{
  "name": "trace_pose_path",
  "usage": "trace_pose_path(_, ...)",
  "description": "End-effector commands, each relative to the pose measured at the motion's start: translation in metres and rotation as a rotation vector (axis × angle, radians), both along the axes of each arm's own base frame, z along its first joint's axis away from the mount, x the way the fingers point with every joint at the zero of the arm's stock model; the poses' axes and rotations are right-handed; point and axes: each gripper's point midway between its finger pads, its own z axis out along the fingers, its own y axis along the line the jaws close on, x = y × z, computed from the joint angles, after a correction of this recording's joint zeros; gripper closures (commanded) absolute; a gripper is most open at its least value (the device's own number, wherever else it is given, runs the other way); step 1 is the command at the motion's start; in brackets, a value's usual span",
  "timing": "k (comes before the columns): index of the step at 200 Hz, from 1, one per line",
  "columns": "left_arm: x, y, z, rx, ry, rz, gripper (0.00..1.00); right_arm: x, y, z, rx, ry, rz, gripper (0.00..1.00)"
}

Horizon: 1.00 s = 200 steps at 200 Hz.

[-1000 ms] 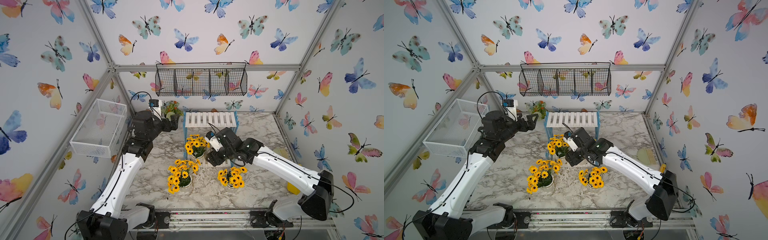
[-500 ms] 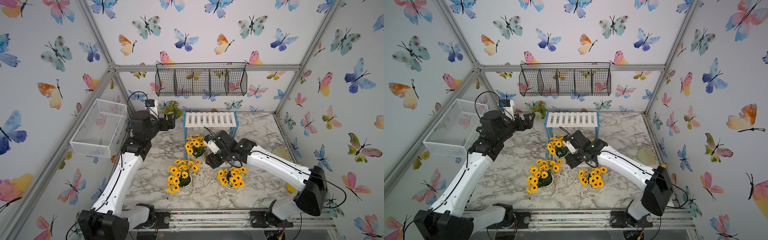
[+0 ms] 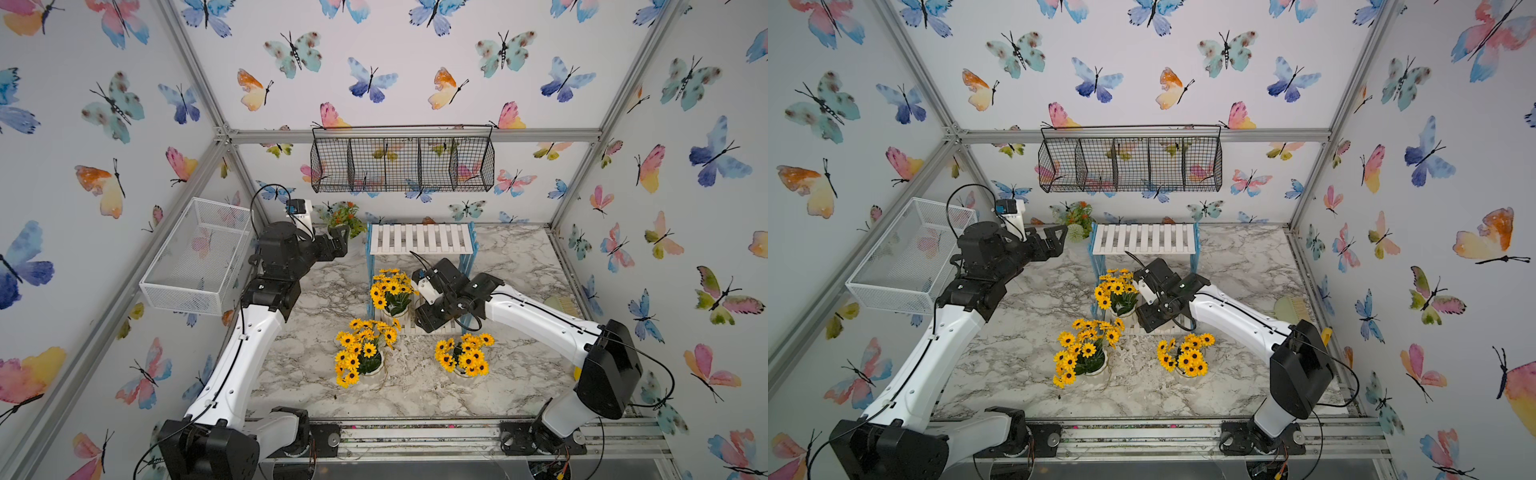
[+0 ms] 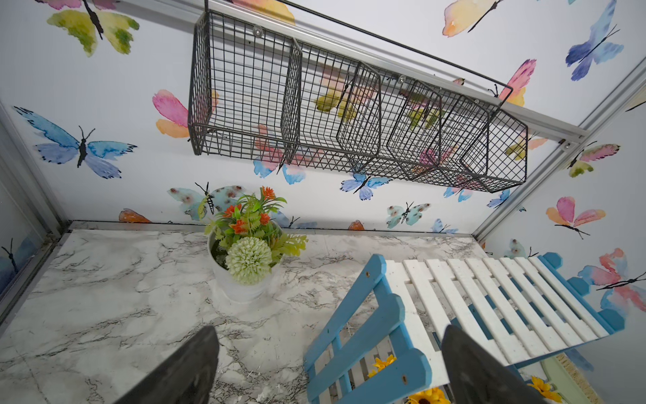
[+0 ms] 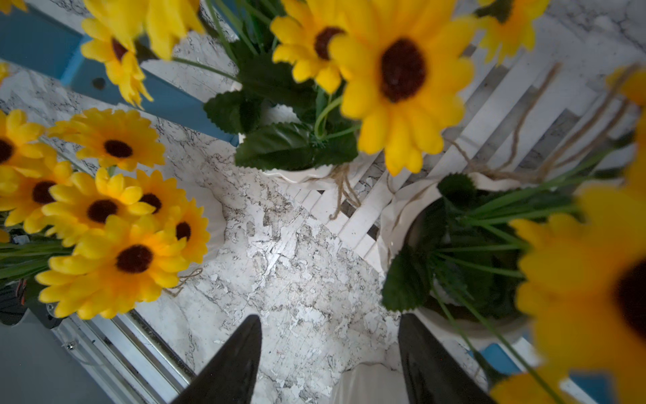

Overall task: Take the sunflower pots off the shelves
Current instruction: Pick up the sunflower pot from the shelf.

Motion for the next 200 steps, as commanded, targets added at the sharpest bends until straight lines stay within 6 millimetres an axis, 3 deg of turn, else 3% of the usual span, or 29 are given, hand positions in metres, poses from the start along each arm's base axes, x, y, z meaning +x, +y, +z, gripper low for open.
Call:
trace_pose_path(1, 0.002, -0.001, 0.001, -0.014, -0.012, -0.013, 0.02, 0.004, -0.001, -0.011, -0.004, 0.014, 0.009, 0.36)
trace_pose_path(97, 0.004, 0.004, -0.002, -0.014, -0.009, 0.000, 0.01, 0.034, -0.006, -0.024, -0.038, -0.001, 0.002, 0.39)
trace_pose_path(200, 0.007, 0.006, -0.005, -0.021, -0.003, 0.002, 0.01, 0.043, -0.013, -0.049, -0.138, -0.001, 0.009, 0.47)
